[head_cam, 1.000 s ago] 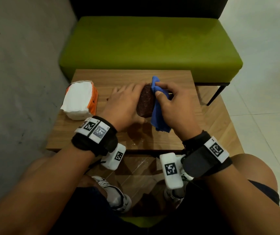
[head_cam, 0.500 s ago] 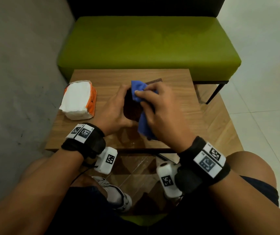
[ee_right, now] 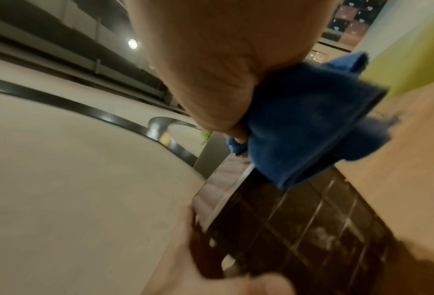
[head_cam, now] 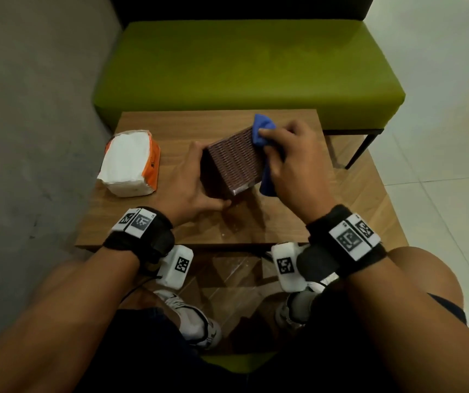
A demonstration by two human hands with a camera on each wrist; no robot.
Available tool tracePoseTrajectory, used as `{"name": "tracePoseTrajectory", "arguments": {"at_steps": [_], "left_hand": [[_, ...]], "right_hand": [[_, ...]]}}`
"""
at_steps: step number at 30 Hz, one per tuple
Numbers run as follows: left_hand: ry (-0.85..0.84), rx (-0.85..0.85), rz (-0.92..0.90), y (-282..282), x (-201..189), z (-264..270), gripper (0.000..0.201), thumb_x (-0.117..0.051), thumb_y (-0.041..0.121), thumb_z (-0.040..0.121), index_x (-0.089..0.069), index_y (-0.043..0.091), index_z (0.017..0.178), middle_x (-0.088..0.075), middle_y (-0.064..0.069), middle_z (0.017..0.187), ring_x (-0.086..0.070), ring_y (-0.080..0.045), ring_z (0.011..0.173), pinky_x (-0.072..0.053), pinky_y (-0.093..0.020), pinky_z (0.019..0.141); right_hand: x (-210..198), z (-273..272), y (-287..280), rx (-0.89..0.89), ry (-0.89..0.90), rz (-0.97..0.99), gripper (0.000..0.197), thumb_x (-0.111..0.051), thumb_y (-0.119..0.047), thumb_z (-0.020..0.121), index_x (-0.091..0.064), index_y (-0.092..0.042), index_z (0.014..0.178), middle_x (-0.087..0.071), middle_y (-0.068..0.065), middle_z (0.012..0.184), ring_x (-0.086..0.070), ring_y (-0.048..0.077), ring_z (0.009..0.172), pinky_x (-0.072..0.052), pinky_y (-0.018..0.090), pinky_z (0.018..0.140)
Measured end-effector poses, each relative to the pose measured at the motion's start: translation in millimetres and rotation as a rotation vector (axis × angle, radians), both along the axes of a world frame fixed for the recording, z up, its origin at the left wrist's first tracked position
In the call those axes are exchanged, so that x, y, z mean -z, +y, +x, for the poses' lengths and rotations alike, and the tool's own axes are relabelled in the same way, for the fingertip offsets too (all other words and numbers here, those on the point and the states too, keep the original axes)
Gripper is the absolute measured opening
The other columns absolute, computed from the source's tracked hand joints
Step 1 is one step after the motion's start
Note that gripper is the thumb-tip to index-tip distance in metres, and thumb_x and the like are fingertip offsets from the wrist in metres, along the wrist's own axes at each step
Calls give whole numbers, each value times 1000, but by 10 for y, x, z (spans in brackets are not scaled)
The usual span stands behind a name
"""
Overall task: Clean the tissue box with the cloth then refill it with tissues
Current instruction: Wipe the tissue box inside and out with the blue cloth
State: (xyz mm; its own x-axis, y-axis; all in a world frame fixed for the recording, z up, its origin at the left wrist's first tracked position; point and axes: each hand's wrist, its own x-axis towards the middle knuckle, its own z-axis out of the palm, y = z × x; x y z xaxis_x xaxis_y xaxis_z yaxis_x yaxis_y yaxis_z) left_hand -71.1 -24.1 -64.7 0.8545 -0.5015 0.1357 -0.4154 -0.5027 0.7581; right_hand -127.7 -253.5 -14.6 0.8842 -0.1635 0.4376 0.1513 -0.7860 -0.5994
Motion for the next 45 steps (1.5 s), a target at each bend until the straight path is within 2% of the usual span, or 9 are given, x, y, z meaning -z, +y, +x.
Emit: {"name": "tracePoseTrajectory", "arguments": {"at_steps": [6, 12, 18, 22, 26, 29, 33, 39, 45], "left_hand": [[0, 36, 38, -57, 12, 3, 66, -85, 31, 79, -48, 27, 133, -61, 1, 130, -65, -11, 115, -55, -45, 102], [14, 13, -31, -54, 45, -15, 100, -99, 28, 65, -34, 34, 140, -58, 10, 135, -58, -8, 130, -50, -44, 111], [33, 16, 62, -47, 2, -30, 90, -85, 41, 68, -44, 12, 143, -61, 9, 122, -66, -20, 116, -53, -34, 95], [3, 1, -24, -18, 48, -21, 104, -101, 23, 64, -37, 13, 145, -50, 22, 130, -56, -7, 125, -49, -40, 110], [8, 52, 20, 1, 31, 5, 110, -101, 25, 66, -29, 19, 149, -51, 5, 140, -53, -9, 133, -46, -37, 115], [5, 75, 58, -17, -72, -30, 124, -102, 42, 62, -25, 13, 154, -43, -2, 150, -45, -9, 140, -37, -19, 118], [-31, 47, 120, -87, -294, -99, 113, -97, 57, 62, -37, 14, 148, -41, -2, 140, -43, -5, 126, -29, -1, 103], [-61, 82, 444, -199, -689, -91, 123, -100, 56, 53, -38, 14, 151, -43, -7, 143, -49, -24, 132, -45, -43, 113], [-100, 41, 619, -407, -859, -74, 98, -91, 67, 60, -50, 17, 133, -59, -6, 128, -50, -17, 102, -43, -35, 81]], "right_hand": [[21, -448, 557, -371, 5, -188, 29, -59, -15, 100, -74, -13, 125, -57, 15, 124, -52, 32, 109, -51, 46, 83], [88, -50, -93, 34, -69, 16, 25, -67, -7, 96, -77, -10, 118, -60, 11, 105, -54, 23, 95, -48, 44, 82], [66, -439, 483, -361, -9, -191, 28, -59, -14, 101, -74, -13, 124, -58, 16, 123, -53, 33, 108, -52, 48, 81], [57, -112, -21, -123, -11, 3, 35, -64, -9, 97, -73, -15, 131, -60, 12, 118, -55, 22, 107, -48, 36, 92], [42, 27, -211, -80, 223, 241, 45, -63, -14, 103, -61, -17, 147, -67, 1, 142, -60, 12, 129, -46, 26, 111], [35, 45, -193, -56, 276, 334, 34, -63, -21, 103, -67, -17, 136, -72, -2, 130, -67, 11, 119, -55, 39, 105], [16, 24, -216, -11, 293, 425, 24, -64, -18, 103, -70, -14, 126, -74, -1, 116, -71, 9, 106, -60, 35, 95], [29, -74, -184, 8, 290, 629, 25, -66, -13, 102, -70, -11, 126, -75, -1, 116, -73, 5, 103, -60, 22, 89], [-20, -182, -9, 18, 198, 507, 28, -66, -19, 100, -71, -17, 127, -74, -7, 119, -69, 0, 108, -58, 23, 93]]}}
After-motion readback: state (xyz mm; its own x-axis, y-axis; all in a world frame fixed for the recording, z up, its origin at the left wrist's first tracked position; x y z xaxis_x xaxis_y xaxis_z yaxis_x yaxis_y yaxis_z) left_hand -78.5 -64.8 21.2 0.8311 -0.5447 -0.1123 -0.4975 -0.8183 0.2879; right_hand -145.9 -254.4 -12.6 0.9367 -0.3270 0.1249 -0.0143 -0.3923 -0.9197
